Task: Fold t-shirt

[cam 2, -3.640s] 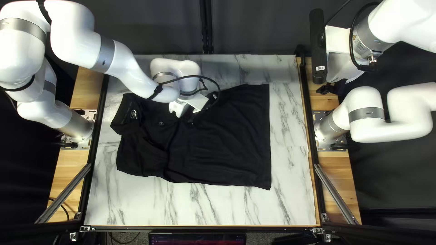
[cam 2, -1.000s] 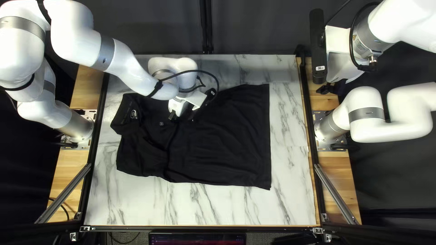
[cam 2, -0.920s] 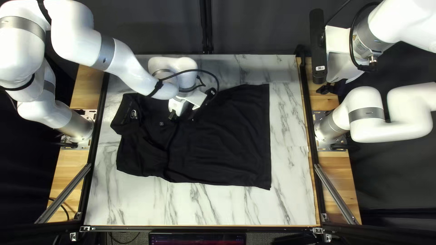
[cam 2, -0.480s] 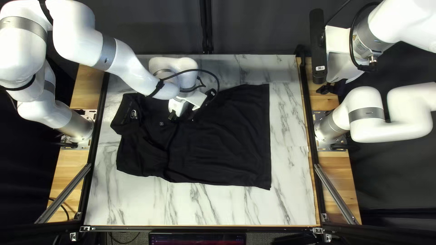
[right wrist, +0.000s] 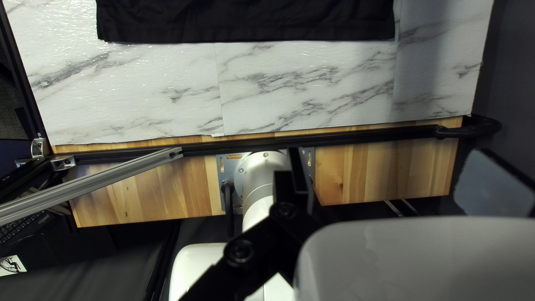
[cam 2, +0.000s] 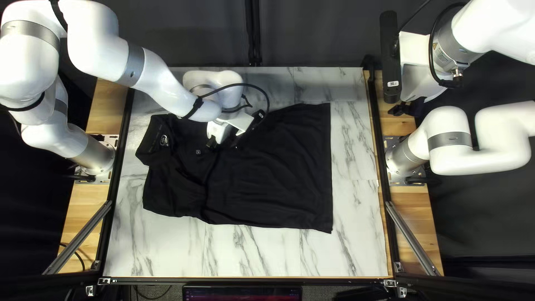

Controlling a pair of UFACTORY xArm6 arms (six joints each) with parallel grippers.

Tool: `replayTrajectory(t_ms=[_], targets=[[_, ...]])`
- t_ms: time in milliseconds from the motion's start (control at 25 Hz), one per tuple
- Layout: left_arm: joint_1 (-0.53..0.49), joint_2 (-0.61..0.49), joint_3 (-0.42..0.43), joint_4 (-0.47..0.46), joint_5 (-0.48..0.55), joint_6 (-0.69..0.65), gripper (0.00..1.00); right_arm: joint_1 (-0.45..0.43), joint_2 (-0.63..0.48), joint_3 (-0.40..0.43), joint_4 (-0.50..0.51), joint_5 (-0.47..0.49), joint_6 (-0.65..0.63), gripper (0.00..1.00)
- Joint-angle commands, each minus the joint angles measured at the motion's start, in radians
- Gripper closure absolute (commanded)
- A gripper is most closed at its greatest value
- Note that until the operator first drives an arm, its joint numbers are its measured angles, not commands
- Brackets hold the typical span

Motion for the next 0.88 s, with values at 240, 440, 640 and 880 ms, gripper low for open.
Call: replayTrajectory(t_ms=[240,440,640,880], targets=[[-0.003,0.013,-0.015,-0.003,0.014,0.013,0.19,0.000,0.000,0.000,0.000,0.000,0.000,0.00],[-0.001,0.022,-0.024,-0.010,0.024,0.026,0.93,0.000,0.000,0.000,0.000,0.000,0.000,0.00],[-0.007,0.016,-0.030,-0.010,0.035,0.024,0.89,0.000,0.000,0.000,0.000,0.000,0.000,0.00],[-0.042,-0.024,-0.037,0.010,0.066,-0.013,0.83,0.000,0.000,0.000,0.000,0.000,0.000,0.00]])
